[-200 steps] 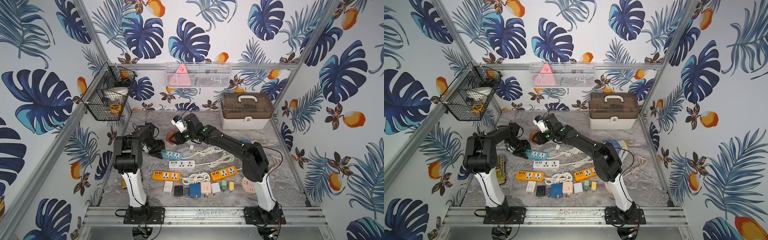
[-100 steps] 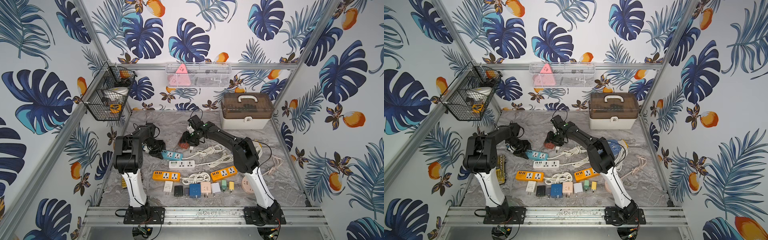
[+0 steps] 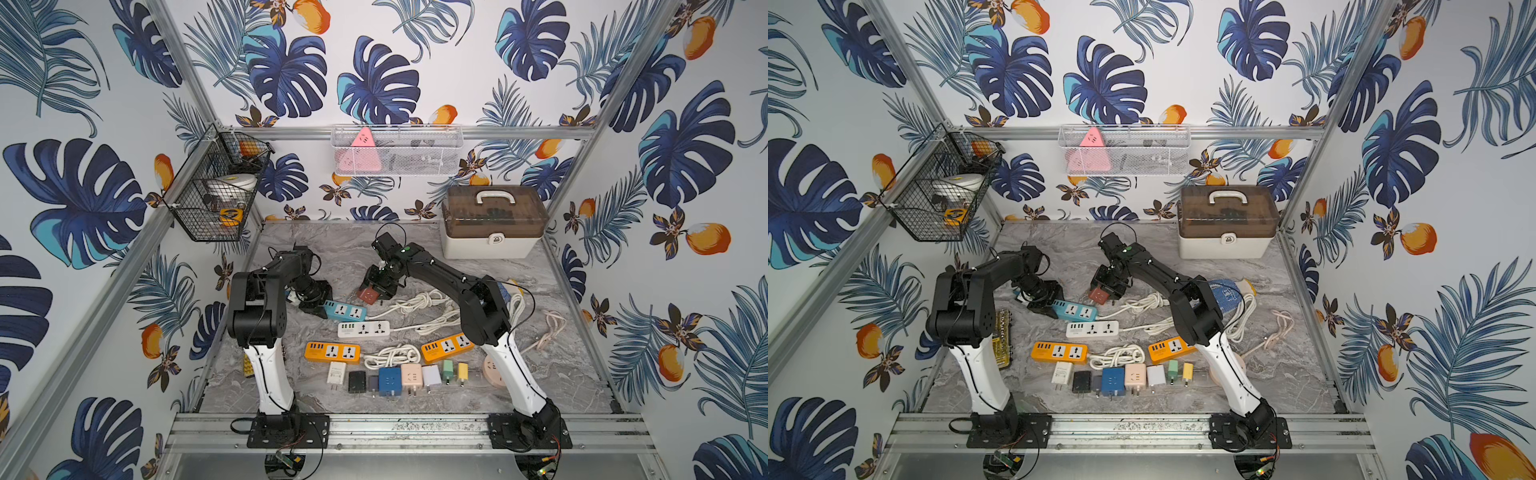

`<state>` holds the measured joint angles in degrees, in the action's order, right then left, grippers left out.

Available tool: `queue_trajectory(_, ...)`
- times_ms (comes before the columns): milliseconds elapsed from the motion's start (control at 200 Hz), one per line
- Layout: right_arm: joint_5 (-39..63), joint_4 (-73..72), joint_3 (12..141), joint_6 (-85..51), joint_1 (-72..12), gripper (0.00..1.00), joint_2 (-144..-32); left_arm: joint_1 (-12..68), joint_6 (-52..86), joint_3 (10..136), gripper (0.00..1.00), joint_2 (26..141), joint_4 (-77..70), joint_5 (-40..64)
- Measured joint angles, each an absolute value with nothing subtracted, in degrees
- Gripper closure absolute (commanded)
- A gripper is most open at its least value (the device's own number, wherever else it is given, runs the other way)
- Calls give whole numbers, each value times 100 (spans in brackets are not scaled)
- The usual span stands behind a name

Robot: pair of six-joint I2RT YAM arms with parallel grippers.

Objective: Pull the plug off the socket
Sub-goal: Place the plug at the center of the board.

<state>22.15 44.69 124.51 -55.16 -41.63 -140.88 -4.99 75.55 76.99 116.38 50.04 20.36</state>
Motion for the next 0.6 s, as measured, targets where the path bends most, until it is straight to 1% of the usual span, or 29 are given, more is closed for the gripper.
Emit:
queue_trajectory(80, 2333, 4388, 12425, -5695, -4160, 53, -14116, -489, 7623, 7673, 89, 11622, 4978, 2047)
queue_trajectory(315, 2399, 4278, 12492, -6101, -4163, 34, -14180, -480, 7658, 7644, 89, 11603, 4950, 2056)
queue_trajectory(495, 2222, 4351, 12527, -6108, -4163, 29, -14232, -478, 7658, 7647, 89, 11601, 4952, 2056)
queue_trajectory(600, 2213, 4311, 12381, -6187, -4156, 28, -14195, -478, 7658, 7653, 89, 11605, 4958, 2056)
